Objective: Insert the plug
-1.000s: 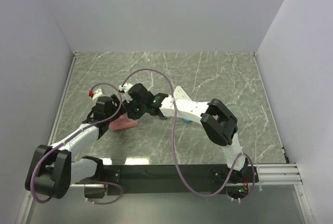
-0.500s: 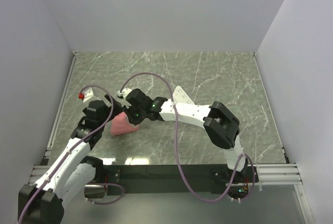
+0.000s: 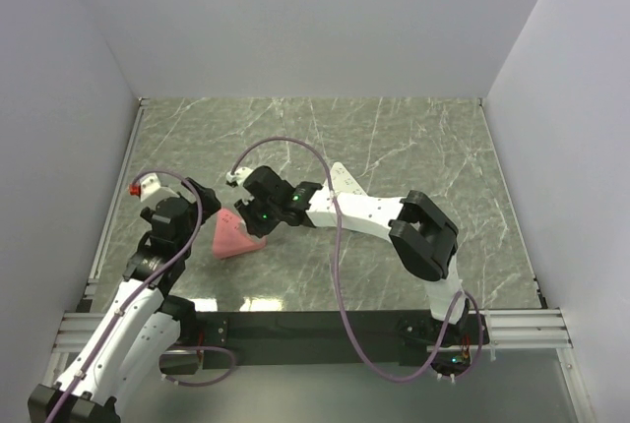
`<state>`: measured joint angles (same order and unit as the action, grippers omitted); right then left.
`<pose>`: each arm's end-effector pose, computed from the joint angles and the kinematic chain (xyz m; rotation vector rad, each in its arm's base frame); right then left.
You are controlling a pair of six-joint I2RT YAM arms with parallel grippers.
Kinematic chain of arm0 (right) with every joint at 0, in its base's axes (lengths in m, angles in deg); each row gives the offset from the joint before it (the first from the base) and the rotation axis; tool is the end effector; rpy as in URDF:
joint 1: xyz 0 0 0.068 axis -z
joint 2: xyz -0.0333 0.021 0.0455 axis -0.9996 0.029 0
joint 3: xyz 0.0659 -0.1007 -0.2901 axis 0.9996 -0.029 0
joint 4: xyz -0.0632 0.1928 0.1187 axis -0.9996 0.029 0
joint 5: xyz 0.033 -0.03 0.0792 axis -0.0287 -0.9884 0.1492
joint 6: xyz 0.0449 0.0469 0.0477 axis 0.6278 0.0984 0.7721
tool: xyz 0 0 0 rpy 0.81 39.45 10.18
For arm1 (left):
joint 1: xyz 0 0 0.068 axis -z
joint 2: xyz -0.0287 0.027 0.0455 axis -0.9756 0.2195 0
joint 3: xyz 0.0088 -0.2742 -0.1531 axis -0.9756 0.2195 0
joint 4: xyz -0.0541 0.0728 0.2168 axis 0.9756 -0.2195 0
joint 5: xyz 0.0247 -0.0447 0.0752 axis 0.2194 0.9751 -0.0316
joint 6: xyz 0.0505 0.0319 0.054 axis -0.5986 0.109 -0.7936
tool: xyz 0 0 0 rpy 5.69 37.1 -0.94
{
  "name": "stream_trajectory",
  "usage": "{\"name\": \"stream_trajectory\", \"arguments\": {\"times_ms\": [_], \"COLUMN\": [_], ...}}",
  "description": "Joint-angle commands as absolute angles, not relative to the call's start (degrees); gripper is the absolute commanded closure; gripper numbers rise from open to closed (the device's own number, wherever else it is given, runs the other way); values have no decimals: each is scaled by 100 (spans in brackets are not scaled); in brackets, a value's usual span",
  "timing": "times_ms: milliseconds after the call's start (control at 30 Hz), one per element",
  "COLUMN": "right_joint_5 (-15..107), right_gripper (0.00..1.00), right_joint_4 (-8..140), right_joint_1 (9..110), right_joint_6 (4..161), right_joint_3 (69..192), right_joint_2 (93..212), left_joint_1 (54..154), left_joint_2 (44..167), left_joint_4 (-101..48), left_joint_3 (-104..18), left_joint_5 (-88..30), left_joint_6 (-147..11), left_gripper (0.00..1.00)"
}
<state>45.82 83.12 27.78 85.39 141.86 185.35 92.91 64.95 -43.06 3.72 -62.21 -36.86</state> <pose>0.2217 0.4104 0.2464 -1.1166 2.2125 0.7160 0.1216 -0.0036 0.2583 -0.7222 1.8110 -0.2455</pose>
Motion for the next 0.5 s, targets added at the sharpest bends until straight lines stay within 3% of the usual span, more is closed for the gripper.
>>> {"name": "stream_trajectory", "arguments": {"times_ms": [0, 133, 167, 467], "right_joint_5": [4815, 4772, 4763, 4701], "right_gripper": [67, 43, 14, 7], "right_joint_4": [8824, 8745, 8727, 8692], "right_joint_1": [2769, 2769, 2778, 2778], "right_joint_6": [8378, 8325, 8325, 8246], "right_joint_3": [14060, 13884, 13858, 13735], "right_joint_2": [18230, 17914, 17878, 17369], "left_joint_1": [9305, 9305, 9305, 9314], "left_joint_2": [6363, 6424, 6459, 6390], "left_joint_4": [-4203, -4220, -4229, -4256], "left_joint_3": [309, 301, 292, 318], "left_joint_5": [-6460, -6477, -6486, -6591], "left_joint_6": [-3737, -3737, -3737, -3737], "left_gripper": [0, 1, 0, 1]}}
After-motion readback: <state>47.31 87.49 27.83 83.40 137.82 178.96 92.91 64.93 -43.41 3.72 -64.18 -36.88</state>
